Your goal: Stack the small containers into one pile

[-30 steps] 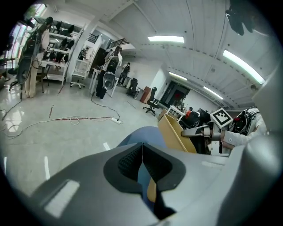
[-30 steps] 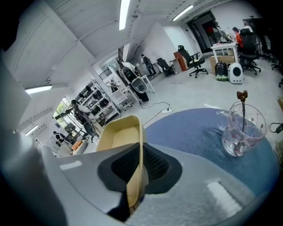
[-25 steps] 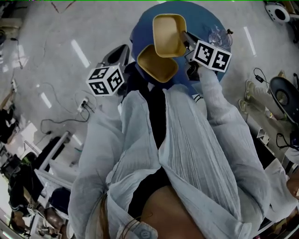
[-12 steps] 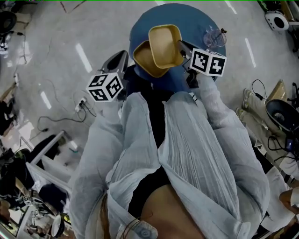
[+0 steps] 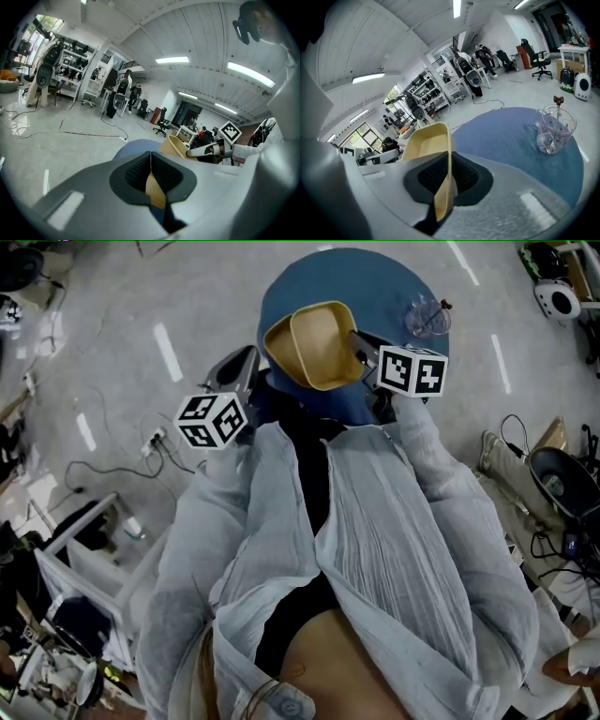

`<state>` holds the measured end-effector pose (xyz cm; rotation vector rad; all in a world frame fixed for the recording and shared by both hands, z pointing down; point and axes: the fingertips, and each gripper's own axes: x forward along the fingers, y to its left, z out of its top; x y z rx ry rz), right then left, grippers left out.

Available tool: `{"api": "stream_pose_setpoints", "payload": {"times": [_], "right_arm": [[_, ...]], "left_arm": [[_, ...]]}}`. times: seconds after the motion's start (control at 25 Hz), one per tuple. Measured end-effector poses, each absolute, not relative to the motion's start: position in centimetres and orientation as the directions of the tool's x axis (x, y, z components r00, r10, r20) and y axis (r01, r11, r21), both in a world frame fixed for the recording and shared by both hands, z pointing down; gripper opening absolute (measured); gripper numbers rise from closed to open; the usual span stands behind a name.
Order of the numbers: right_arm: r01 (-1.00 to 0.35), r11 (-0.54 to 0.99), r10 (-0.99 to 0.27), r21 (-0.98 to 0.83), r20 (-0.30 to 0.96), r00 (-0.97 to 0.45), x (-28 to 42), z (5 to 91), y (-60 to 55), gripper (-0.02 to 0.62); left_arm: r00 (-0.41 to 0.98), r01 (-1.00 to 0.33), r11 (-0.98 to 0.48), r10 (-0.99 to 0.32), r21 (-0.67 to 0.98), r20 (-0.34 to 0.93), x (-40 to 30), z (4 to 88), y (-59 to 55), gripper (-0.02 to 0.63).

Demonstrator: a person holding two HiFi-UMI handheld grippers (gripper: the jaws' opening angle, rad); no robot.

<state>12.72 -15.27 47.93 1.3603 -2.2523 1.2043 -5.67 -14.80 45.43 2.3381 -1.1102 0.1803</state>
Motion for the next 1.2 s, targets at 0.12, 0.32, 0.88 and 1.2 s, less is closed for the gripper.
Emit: {"api": "stream_pose_setpoints", "payload": {"times": [0.12, 0.32, 0.88, 1.2], "right_arm": [[-0.813, 0.262, -0.587, -0.520, 0.583, -0.562, 12.1, 47.8, -15.2, 0.020], [-0.801, 0.325, -0.525, -0.502, 0.609, -0.594, 10.8, 48.2, -15.8, 0.020], [-0.761, 0.458, -0.371, -0.459, 0.680, -0.633, 7.5, 51.1, -17.2, 0.020], [-0.756, 0.497, -0.323, -0.425, 0.719, -0.616, 6.5, 52.1, -17.9, 0.020]], "left_arm": [[0.639, -0.761, -0.506, -0.694, 0.406, 0.332, -5.9, 44.9, -14.3, 0.008], [0.620, -0.773, -0.490, -0.718, 0.404, 0.315, -7.0, 44.0, -14.0, 0.008], [0.604, -0.787, -0.460, -0.712, 0.411, 0.359, -9.0, 44.9, -14.9, 0.008], [0.608, -0.783, -0.457, -0.706, 0.421, 0.364, -9.9, 44.8, -15.3, 0.008]]}}
